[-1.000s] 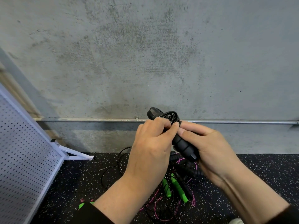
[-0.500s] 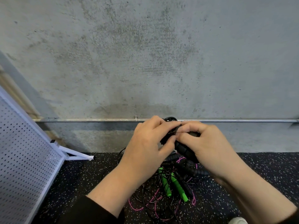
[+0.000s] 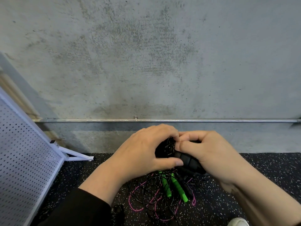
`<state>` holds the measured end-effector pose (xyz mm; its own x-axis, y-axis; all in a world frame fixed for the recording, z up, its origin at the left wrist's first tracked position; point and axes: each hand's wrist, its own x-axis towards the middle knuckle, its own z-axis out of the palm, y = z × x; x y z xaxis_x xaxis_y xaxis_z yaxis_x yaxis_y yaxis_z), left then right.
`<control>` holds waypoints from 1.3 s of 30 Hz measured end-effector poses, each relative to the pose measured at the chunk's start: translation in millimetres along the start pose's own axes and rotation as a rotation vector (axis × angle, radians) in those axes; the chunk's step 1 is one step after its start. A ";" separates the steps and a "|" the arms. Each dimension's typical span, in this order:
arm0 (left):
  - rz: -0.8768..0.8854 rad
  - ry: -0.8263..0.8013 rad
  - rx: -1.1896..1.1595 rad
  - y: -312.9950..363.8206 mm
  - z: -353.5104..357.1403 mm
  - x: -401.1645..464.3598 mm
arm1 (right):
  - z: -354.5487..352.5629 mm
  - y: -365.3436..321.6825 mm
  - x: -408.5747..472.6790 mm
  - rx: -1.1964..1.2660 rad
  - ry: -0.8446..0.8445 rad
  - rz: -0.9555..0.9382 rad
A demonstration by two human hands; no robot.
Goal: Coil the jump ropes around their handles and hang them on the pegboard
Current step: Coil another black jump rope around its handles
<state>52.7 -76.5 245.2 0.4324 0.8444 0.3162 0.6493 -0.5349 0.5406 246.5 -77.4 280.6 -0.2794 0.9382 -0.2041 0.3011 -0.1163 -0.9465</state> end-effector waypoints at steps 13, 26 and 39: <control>-0.029 0.094 0.138 3.7 6.3 -1.1 | 4.5 2.9 5.6 -0.234 0.124 -0.133; -0.119 -0.021 0.207 6.8 8.6 0.0 | 8.9 7.2 5.8 -0.246 0.153 -0.081; -0.087 0.031 0.143 6.1 4.9 -2.6 | 13.2 7.2 5.3 -0.118 0.177 -0.028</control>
<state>58.7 -82.1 243.8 0.3528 0.8869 0.2983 0.7666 -0.4568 0.4513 235.1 -77.6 269.4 -0.1280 0.9843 -0.1216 0.4035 -0.0603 -0.9130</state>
